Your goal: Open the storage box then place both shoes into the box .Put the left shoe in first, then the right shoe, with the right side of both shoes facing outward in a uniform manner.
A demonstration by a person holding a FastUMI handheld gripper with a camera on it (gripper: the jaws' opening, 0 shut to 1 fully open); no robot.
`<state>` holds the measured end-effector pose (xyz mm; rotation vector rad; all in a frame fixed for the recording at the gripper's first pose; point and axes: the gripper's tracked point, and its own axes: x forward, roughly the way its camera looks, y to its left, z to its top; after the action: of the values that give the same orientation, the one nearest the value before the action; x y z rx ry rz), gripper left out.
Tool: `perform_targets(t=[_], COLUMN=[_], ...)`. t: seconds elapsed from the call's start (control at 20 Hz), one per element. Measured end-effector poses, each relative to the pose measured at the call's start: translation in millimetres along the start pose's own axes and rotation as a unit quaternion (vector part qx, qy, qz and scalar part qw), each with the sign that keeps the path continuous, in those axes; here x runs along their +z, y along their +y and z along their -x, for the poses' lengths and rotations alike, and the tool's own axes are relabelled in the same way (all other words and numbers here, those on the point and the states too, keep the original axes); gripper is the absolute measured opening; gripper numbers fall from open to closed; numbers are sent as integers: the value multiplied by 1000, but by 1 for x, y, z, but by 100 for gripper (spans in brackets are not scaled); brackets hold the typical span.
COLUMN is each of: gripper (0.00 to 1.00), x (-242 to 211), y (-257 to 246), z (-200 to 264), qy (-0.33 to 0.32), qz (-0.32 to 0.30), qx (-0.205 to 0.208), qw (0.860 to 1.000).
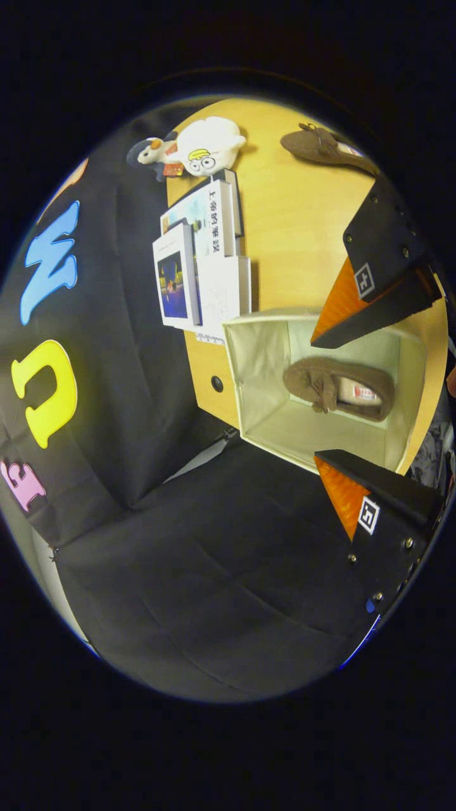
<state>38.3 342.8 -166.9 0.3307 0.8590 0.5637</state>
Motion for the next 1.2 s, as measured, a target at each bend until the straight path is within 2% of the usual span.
perform_targets(t=[0.7,1.2], gripper=[98,98], x=[-1,-33], y=[-156,-253], z=[91,132], qy=[-27,-16], qz=[65,35], qx=[-118,-175], qw=[991,984])
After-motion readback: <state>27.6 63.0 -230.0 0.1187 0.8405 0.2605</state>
